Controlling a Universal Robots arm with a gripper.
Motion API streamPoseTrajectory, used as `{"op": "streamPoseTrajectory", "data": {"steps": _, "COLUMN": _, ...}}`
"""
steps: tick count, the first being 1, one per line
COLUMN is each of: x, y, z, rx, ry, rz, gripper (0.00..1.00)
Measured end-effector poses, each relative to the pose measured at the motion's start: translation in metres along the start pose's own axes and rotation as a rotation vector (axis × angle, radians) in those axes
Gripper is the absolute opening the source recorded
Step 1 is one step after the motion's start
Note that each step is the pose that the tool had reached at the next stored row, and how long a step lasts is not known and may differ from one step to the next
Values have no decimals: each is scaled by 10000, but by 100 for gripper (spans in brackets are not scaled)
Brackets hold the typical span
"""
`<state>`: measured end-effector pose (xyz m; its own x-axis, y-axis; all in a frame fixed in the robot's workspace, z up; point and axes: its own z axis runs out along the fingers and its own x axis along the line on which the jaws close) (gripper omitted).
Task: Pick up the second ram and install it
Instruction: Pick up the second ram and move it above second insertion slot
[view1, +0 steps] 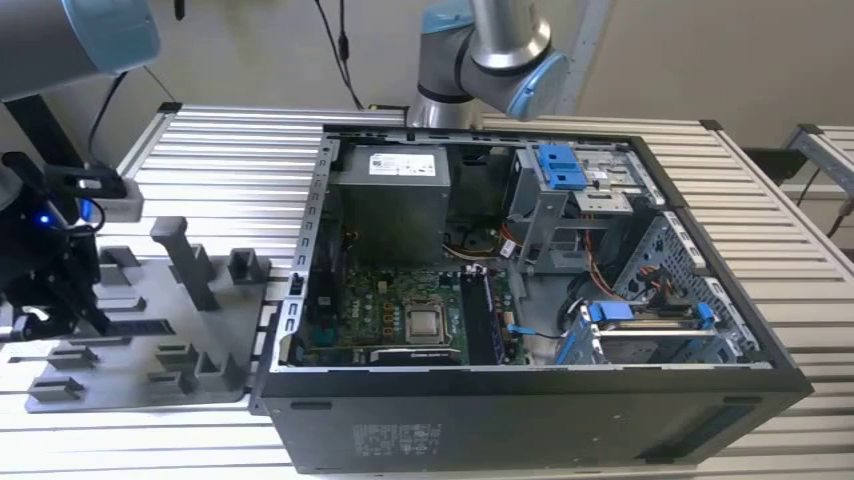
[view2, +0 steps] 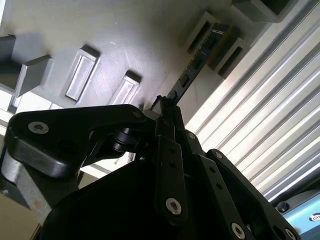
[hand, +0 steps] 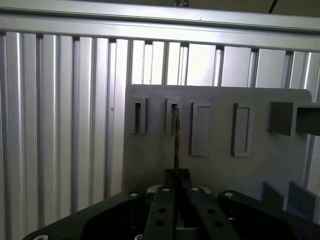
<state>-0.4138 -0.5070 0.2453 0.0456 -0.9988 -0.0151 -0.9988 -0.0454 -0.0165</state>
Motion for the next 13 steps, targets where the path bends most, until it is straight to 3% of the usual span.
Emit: {"op": "streamPoseTrajectory", "data": {"steps": 13, "x": -2, "y": -2, "z": -117, "rx": 2, "ry": -34, "rz": 2, "gripper": 14}}
